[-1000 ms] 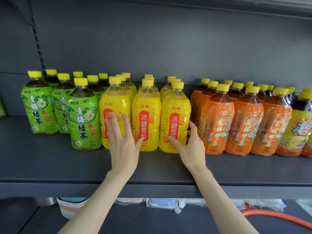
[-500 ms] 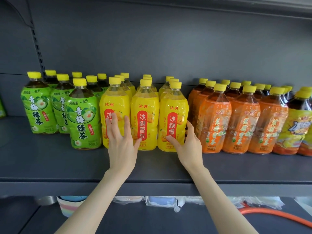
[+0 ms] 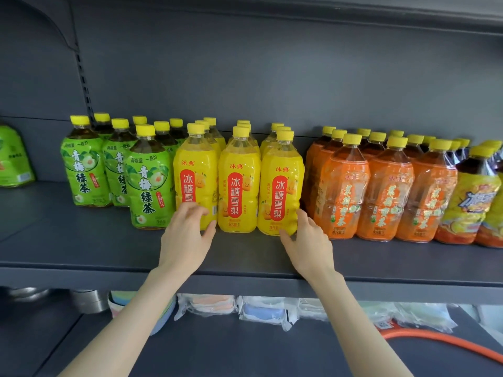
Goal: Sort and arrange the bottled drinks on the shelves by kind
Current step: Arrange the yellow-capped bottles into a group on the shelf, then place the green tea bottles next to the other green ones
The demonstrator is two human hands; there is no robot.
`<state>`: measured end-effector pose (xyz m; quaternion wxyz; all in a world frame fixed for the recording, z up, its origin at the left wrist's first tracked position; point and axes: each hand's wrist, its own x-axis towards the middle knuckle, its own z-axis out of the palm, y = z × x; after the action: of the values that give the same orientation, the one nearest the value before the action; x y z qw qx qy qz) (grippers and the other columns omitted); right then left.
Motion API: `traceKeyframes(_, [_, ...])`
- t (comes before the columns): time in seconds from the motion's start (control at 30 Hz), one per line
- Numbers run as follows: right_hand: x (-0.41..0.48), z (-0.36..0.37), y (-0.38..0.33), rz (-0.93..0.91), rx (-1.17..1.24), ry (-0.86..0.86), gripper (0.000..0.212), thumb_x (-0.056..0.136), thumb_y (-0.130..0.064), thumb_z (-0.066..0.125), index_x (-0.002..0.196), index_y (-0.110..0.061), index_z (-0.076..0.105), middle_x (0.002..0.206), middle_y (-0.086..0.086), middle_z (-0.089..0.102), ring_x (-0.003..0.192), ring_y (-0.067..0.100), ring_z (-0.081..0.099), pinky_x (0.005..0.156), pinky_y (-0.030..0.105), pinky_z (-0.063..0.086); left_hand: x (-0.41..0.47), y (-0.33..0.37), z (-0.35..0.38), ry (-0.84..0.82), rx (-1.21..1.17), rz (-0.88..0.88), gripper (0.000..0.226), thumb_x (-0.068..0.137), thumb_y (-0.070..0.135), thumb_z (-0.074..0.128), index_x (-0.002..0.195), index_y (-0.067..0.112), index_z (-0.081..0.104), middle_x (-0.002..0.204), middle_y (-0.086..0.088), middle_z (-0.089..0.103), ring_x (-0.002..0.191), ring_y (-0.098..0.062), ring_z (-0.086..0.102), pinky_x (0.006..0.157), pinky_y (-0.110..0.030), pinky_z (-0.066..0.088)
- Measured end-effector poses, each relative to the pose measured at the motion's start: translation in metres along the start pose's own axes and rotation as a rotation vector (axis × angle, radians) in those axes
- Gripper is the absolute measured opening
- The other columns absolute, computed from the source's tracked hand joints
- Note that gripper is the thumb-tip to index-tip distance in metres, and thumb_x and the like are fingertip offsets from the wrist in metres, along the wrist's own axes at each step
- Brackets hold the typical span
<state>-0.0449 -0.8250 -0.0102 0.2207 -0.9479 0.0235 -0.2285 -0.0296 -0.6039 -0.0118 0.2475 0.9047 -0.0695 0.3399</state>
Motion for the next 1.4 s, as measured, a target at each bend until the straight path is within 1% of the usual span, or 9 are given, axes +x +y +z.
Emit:
traceKeyframes(0.07, [-0.007,-0.003,-0.01,-0.038,0.012,0.047,0.036,0.096,-0.033,0.052,0.127,-0.014,0.053,0.114,0.007,0.063,0.089,0.028,0.065,0.073,0.04,0.055,-0.002,-0.005,-0.015,0.001,-0.056,0.027,0.021,0.088,0.028,0.06,0.1,0.012,0.065,0.104,-0.003,0.066,0.083,-0.02,0.063,0.067,-0.034,0.052])
traceKeyframes(0.17, [-0.011,-0.008,-0.04,-0.123,0.093,0.086,0.025,0.095,-0.03,0.054,0.11,-0.012,0.063,0.107,0.006,0.067,0.082,0.028,0.065,0.069,0.038,0.054,0.0,-0.015,-0.043,-0.01,-0.112,0.052,0.016,0.088,0.028,0.061,0.094,0.016,0.068,0.088,0.004,0.07,0.077,-0.012,0.065,0.067,-0.035,0.056])
traceKeyframes(0.37, [-0.009,-0.007,-0.138,-0.316,0.175,0.15,0.024,0.095,-0.029,0.055,0.106,-0.012,0.065,0.103,0.005,0.068,0.079,0.026,0.065,0.064,0.037,0.053,0.009,-0.062,-0.119,0.033,-0.12,0.094,0.015,0.088,0.028,0.06,0.092,0.017,0.069,0.084,0.007,0.07,0.078,-0.009,0.065,0.072,-0.037,0.056])
traceKeyframes(0.57, [-0.032,0.05,-0.276,-0.415,0.325,0.154,0.017,0.092,-0.026,0.058,0.1,-0.013,0.066,0.098,0.005,0.069,0.079,0.026,0.066,0.069,0.038,0.052,-0.006,-0.167,-0.212,0.105,-0.123,0.04,0.027,0.08,0.04,0.052,0.086,0.019,0.068,0.077,0.01,0.069,0.073,-0.006,0.065,0.071,-0.037,0.055])
traceKeyframes(0.67, [-0.051,0.094,-0.343,-0.46,0.381,0.09,0.014,0.091,-0.025,0.059,0.096,-0.014,0.066,0.092,0.003,0.067,0.076,0.024,0.065,0.069,0.04,0.053,-0.018,-0.232,-0.247,0.147,-0.101,-0.036,0.02,0.081,0.038,0.056,0.082,0.022,0.067,0.073,0.012,0.068,0.071,-0.006,0.065,0.071,-0.037,0.055])
traceKeyframes(0.73, [-0.058,0.118,-0.378,-0.472,0.386,0.062,0.015,0.092,-0.026,0.057,0.096,-0.014,0.066,0.092,0.002,0.066,0.076,0.024,0.065,0.069,0.04,0.053,-0.024,-0.27,-0.263,0.143,-0.085,-0.083,0.008,0.084,0.03,0.065,0.079,0.023,0.067,0.07,0.013,0.068,0.07,-0.007,0.065,0.071,-0.039,0.055])
traceKeyframes(0.87, [-0.052,0.146,-0.435,-0.454,0.39,0.03,0.015,0.093,-0.028,0.056,0.095,-0.016,0.065,0.092,0.001,0.066,0.077,0.021,0.063,0.07,0.036,0.052,-0.015,-0.325,-0.284,0.107,-0.081,-0.155,0.006,0.083,0.022,0.066,0.077,0.024,0.066,0.071,0.015,0.067,0.072,-0.008,0.066,0.074,-0.038,0.054])
traceKeyframes(1.23, [0.042,0.23,-0.559,-0.467,0.408,0.023,0.017,0.093,-0.028,0.056,0.092,-0.014,0.065,0.091,0.001,0.067,0.082,0.023,0.063,0.075,0.04,0.053,0.088,-0.46,-0.289,0.163,-0.13,-0.085,0.006,0.085,0.018,0.063,0.083,0.017,0.069,0.073,0.02,0.063,0.074,0.001,0.062,0.074,-0.034,0.054])
traceKeyframes(1.4, [0.099,0.286,-0.608,-0.41,0.402,-0.038,0.019,0.091,-0.03,0.057,0.097,-0.014,0.066,0.1,0.004,0.067,0.089,0.026,0.064,0.08,0.043,0.053,0.143,-0.537,-0.275,0.128,-0.167,-0.163,0.013,0.085,0.02,0.065,0.097,0.015,0.067,0.092,0.006,0.066,0.087,-0.013,0.064,0.082,-0.038,0.052])
